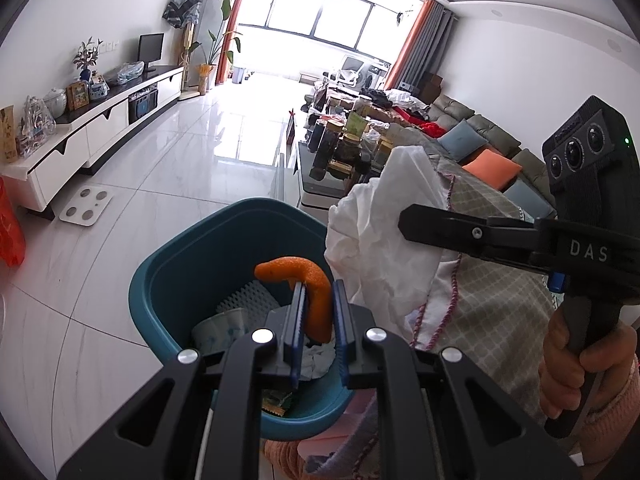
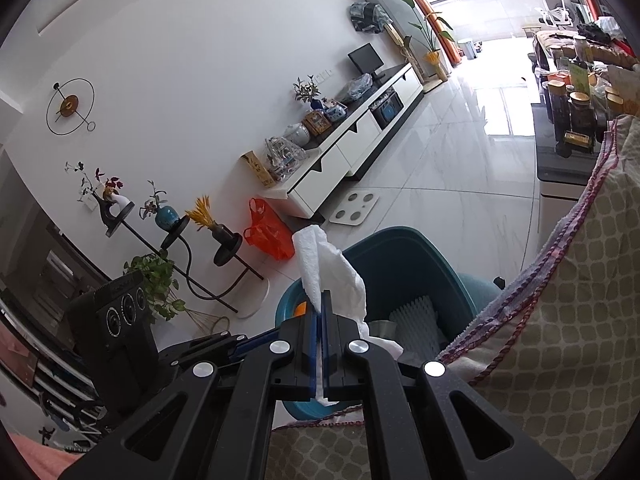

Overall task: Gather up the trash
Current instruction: 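Carry the orange peel and white tissue over the teal bin, then open both grippers to drop peel and tissue into the bin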

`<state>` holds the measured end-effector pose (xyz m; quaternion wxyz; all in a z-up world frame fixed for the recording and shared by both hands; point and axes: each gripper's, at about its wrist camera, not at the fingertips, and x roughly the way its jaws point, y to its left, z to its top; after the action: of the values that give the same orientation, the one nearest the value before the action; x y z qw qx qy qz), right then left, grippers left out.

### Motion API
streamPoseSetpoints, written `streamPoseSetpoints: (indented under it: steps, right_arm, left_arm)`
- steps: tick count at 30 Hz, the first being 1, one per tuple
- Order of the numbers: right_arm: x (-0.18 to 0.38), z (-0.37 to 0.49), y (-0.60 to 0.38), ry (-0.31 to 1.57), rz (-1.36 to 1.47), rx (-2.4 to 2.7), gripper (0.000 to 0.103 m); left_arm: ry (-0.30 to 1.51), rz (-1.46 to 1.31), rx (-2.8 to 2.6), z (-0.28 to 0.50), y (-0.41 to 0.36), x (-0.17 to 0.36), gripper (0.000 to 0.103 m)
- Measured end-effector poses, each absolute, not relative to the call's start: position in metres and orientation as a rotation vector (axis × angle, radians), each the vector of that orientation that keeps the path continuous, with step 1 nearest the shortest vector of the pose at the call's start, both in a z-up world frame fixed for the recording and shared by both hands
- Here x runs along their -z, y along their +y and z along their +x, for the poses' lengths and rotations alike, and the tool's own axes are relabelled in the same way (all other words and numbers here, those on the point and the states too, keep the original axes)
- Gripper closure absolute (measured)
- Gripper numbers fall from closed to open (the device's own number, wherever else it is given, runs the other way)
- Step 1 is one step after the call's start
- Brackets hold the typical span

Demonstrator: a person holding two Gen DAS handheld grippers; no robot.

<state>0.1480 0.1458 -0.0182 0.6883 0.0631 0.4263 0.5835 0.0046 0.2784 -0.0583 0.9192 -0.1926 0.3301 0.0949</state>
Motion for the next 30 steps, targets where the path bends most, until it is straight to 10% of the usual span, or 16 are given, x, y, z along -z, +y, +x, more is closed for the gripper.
streamPoseSetpoints:
  steps: [30]
  right_arm:
    - [0.035,0.147,0.167,1.034,0.081,-1.268,0.099]
  left_arm:
    - [0.738,-0.421,-0.227,0.020,0.282,0.083,0.089]
